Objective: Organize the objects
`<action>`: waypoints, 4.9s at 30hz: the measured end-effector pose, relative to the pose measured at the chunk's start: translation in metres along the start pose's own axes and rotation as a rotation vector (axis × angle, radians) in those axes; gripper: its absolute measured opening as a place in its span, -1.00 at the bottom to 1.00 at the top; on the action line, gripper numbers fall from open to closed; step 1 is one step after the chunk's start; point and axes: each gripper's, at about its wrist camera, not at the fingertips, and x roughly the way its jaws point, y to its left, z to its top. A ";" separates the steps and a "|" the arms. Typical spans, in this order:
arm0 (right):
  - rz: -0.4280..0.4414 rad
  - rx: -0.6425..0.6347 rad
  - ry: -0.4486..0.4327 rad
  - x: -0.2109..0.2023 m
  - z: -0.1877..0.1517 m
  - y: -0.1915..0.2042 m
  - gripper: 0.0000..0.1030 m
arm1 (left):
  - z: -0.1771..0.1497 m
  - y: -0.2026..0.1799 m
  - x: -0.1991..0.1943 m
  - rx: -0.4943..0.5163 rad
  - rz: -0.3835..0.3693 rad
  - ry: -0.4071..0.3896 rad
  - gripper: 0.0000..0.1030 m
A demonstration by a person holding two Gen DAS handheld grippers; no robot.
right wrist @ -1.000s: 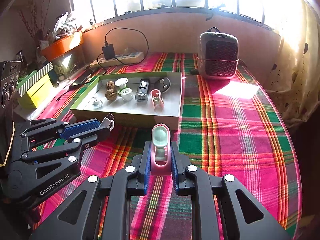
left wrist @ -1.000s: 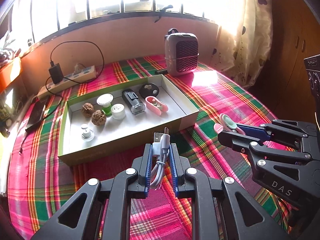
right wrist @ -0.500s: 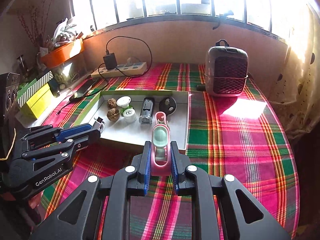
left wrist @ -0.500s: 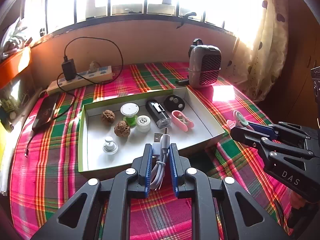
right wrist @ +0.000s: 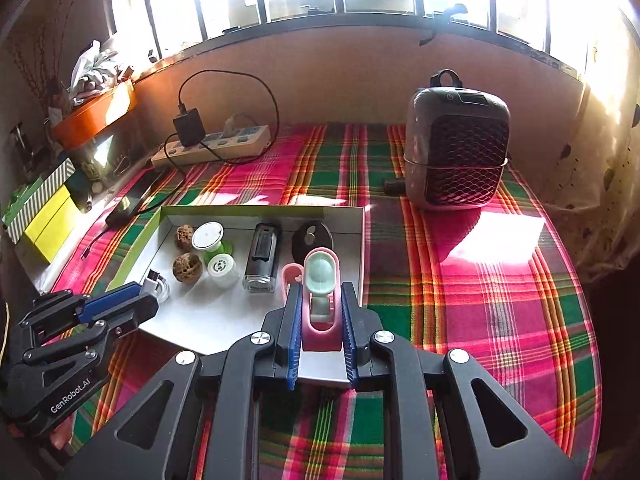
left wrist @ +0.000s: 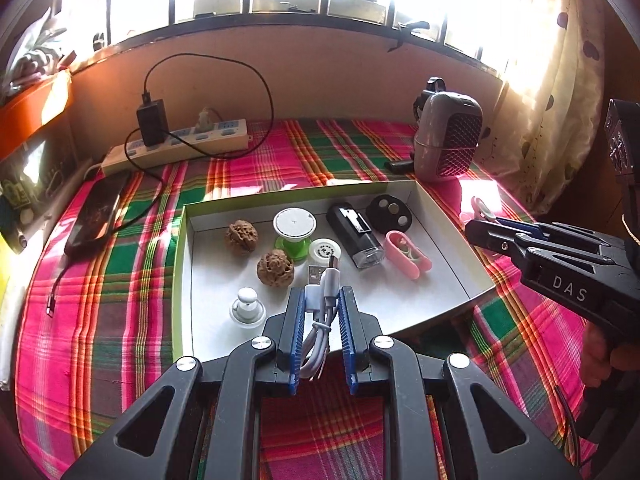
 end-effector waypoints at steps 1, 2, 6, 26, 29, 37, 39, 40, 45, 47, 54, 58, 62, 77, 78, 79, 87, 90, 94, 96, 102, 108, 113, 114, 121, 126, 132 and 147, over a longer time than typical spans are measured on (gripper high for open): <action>-0.005 0.001 0.007 0.004 0.001 0.000 -0.64 | 0.001 0.001 0.002 -0.002 0.002 0.002 -0.71; -0.012 -0.003 0.012 0.008 0.002 -0.001 -0.64 | 0.001 0.002 0.004 -0.005 0.005 0.005 -0.71; -0.023 -0.011 0.036 0.024 0.007 0.000 -0.64 | 0.004 0.004 0.010 -0.012 0.006 0.012 -0.71; -0.057 -0.039 0.093 0.057 0.012 0.003 -0.64 | 0.005 0.009 0.036 -0.026 0.018 0.061 -0.70; -0.053 -0.046 0.097 0.059 0.011 0.006 -0.64 | 0.005 0.009 0.038 -0.027 0.019 0.065 -0.70; -0.049 -0.050 0.112 0.065 0.009 0.010 -0.64 | 0.005 0.011 0.042 -0.029 0.020 0.070 -0.72; -0.047 -0.048 0.113 0.066 0.009 0.011 -0.64 | 0.005 0.011 0.042 -0.029 0.016 0.071 -0.72; -0.047 -0.047 0.113 0.066 0.009 0.011 -0.64 | 0.005 0.011 0.043 -0.030 0.017 0.071 -0.72; -0.042 -0.041 0.117 0.067 0.007 0.010 -0.64 | 0.005 0.011 0.043 -0.034 0.017 0.071 -0.72; -0.038 -0.038 0.117 0.068 0.007 0.010 -0.64 | 0.004 0.011 0.043 -0.034 0.016 0.072 -0.72; -0.035 -0.036 0.115 0.068 0.006 0.010 -0.64 | 0.003 0.010 0.045 -0.036 0.015 0.086 -0.72; -0.033 -0.034 0.116 0.069 0.006 0.010 -0.64 | 0.002 0.011 0.048 -0.041 0.017 0.098 -0.72; -0.032 -0.029 0.116 0.068 0.006 0.010 -0.64 | 0.002 0.012 0.048 -0.042 0.014 0.097 -0.72; -0.044 -0.027 0.115 0.068 0.006 0.011 -0.64 | -0.001 0.010 0.049 -0.038 0.016 0.110 -0.69; -0.043 -0.025 0.114 0.068 0.006 0.011 -0.64 | -0.001 0.011 0.050 -0.037 0.016 0.111 -0.69; -0.043 -0.024 0.113 0.068 0.006 0.011 -0.64 | -0.001 0.010 0.050 -0.036 0.017 0.111 -0.69; -0.047 -0.018 0.111 0.067 0.005 0.009 -0.64 | -0.001 0.010 0.049 -0.035 0.025 0.109 -0.64; -0.047 -0.012 0.108 0.066 0.005 0.008 -0.64 | -0.001 0.010 0.047 -0.036 0.024 0.107 -0.59; -0.049 -0.002 0.102 0.064 0.004 0.007 -0.60 | -0.001 0.008 0.045 -0.026 0.038 0.101 -0.57; -0.046 0.003 0.100 0.062 0.003 0.007 -0.59 | -0.001 0.007 0.043 -0.022 0.043 0.095 -0.57; -0.044 0.003 0.087 0.055 0.000 0.011 -0.58 | -0.001 0.006 0.035 -0.021 0.055 0.079 -0.56; -0.038 0.002 0.062 0.043 -0.004 0.017 -0.40 | -0.003 0.004 0.024 -0.025 0.070 0.061 -0.56; -0.034 -0.006 0.043 0.031 -0.009 0.023 -0.29 | -0.005 0.001 0.013 -0.025 0.078 0.037 -0.55; -0.033 -0.006 0.039 0.028 -0.010 0.024 -0.29 | -0.006 0.000 0.010 -0.021 0.086 0.032 -0.55; -0.031 0.005 0.013 0.009 -0.020 0.028 -0.28 | -0.013 -0.002 -0.007 -0.026 0.107 0.005 -0.55; -0.026 0.010 -0.002 -0.003 -0.029 0.032 -0.28 | -0.021 -0.005 -0.018 -0.027 0.119 -0.001 -0.55; -0.026 0.003 0.001 -0.015 -0.045 0.037 -0.28 | -0.035 -0.008 -0.027 -0.033 0.137 -0.001 -0.55; -0.045 -0.010 0.066 -0.021 -0.088 0.048 -0.19 | -0.077 -0.013 -0.034 -0.055 0.152 0.072 -0.55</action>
